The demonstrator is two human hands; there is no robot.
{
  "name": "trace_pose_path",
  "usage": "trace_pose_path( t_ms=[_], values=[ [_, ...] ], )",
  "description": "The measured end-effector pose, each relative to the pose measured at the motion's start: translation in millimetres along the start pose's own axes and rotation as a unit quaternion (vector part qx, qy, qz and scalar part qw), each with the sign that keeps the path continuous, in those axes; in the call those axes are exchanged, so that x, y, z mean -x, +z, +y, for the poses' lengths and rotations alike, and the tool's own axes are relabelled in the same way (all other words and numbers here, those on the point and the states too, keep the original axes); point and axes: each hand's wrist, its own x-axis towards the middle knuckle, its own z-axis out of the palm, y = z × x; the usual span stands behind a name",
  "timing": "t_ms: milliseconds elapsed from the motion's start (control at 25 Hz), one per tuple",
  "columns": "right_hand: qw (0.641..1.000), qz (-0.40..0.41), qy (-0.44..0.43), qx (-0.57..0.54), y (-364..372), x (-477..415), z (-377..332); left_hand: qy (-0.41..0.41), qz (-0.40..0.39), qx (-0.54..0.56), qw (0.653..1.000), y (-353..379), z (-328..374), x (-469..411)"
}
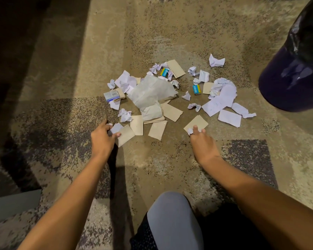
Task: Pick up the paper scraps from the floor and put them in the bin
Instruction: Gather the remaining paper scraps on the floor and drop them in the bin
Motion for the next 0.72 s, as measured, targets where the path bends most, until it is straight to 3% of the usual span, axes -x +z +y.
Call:
trace_pose_path(
  t_ms=[120, 280, 480, 720],
  values=[
    [1.000, 0.011, -0.007, 0.003, -8, 0, 1, -0.024, 0.027, -0.002, 0.999, 0, 6, 2],
    [1.000, 0.020, -0.010, 0.007, -9, 1, 2, -0.022, 0.077, 0.078, 0.994, 1, 25, 26],
    [1.000, 0.019, -0.004, -0.004, -11, -2, 3, -0.096, -0.006, 0.146, 0.985, 28, 44, 60],
    [0.999, 0.039, -0.002, -0.023, -4, -8, 8, -0.115, -0.045, 0.126, 0.984, 35, 45, 48]
  ],
)
